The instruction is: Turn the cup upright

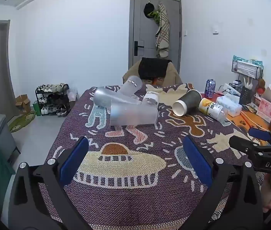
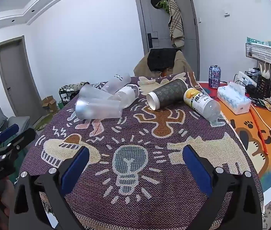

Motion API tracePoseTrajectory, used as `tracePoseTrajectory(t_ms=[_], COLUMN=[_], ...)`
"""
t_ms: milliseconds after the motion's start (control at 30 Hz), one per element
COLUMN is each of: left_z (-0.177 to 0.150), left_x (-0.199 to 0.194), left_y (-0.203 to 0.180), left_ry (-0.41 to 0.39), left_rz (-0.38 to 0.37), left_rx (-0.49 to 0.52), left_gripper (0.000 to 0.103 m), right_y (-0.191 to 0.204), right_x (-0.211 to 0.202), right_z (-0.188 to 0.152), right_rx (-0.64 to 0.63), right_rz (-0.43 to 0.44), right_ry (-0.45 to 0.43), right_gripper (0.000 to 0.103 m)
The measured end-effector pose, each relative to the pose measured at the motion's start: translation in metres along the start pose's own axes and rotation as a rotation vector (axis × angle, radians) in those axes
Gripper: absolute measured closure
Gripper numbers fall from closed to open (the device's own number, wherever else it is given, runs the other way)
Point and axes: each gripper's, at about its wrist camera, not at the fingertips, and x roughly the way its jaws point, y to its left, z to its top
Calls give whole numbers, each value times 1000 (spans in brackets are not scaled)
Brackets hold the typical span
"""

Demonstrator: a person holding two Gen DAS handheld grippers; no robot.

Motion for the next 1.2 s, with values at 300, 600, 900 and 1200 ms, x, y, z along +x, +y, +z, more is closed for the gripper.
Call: tracePoseTrajectory(t_ms=[300, 600, 900, 1200], left_z=[3, 4, 4, 5], left_x=[-4, -6, -7, -10], left_y=[4, 7, 8, 9], left_ry=[-19, -17, -15, -24], left_rz=[-9, -17, -20, -22], left_rx=[12, 6, 0, 1], left_gripper=[5, 5, 5, 5], right_y=[2, 4, 0, 1], right_x=[-1, -1, -5, -6], right_z=[1, 2, 2, 2], right_rx=[-9, -12, -10, -12], right_rz=[-3, -5, -4, -2], right_ry=[-1, -6, -16, -15], right_gripper=[7, 7, 7, 7])
